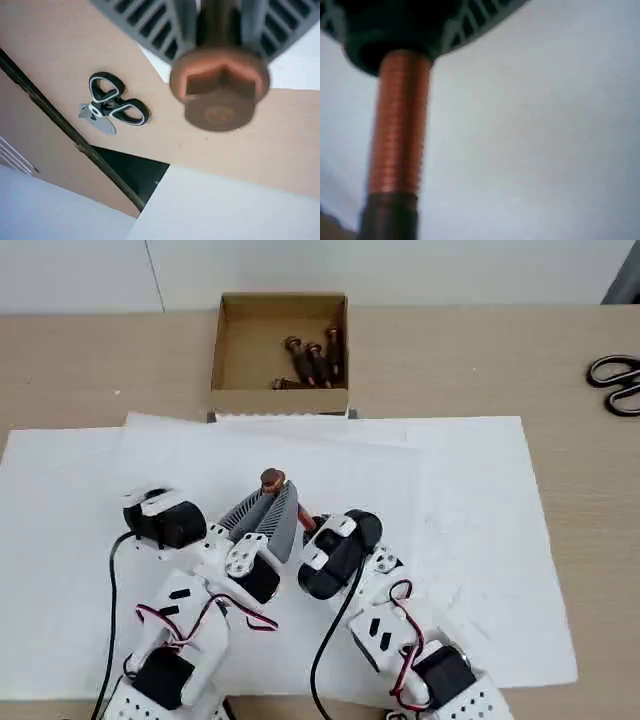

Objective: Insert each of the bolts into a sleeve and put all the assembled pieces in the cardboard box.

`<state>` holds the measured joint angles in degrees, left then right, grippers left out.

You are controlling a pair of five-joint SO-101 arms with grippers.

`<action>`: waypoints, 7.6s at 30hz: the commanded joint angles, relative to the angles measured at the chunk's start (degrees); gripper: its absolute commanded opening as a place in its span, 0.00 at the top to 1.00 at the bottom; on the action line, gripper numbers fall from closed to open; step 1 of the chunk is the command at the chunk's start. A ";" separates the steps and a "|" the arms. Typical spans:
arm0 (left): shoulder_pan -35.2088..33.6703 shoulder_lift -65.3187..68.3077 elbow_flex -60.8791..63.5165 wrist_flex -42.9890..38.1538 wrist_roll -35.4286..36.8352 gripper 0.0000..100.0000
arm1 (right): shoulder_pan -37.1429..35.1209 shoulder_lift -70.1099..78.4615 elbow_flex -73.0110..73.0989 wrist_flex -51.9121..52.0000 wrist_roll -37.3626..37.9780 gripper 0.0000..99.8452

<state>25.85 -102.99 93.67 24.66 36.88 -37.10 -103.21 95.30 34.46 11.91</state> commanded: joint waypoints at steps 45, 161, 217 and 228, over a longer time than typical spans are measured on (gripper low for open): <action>10.46 -0.62 1.89 9.58 -3.52 0.99 | -0.31 -0.75 -3.60 -5.67 2.55 1.00; -36.75 -0.62 1.98 28.22 -27.34 0.99 | 12.62 138.24 -113.32 -45.41 42.81 0.99; -36.84 -0.62 1.98 28.22 -27.34 0.99 | 16.31 101.93 -113.23 -2.77 24.97 1.00; -36.84 -0.62 1.98 28.22 -27.34 0.99 | 30.02 87.78 -113.23 27.12 0.00 1.00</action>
<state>-10.73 -102.99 95.87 52.70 9.45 -10.02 -11.08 -15.56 56.00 17.19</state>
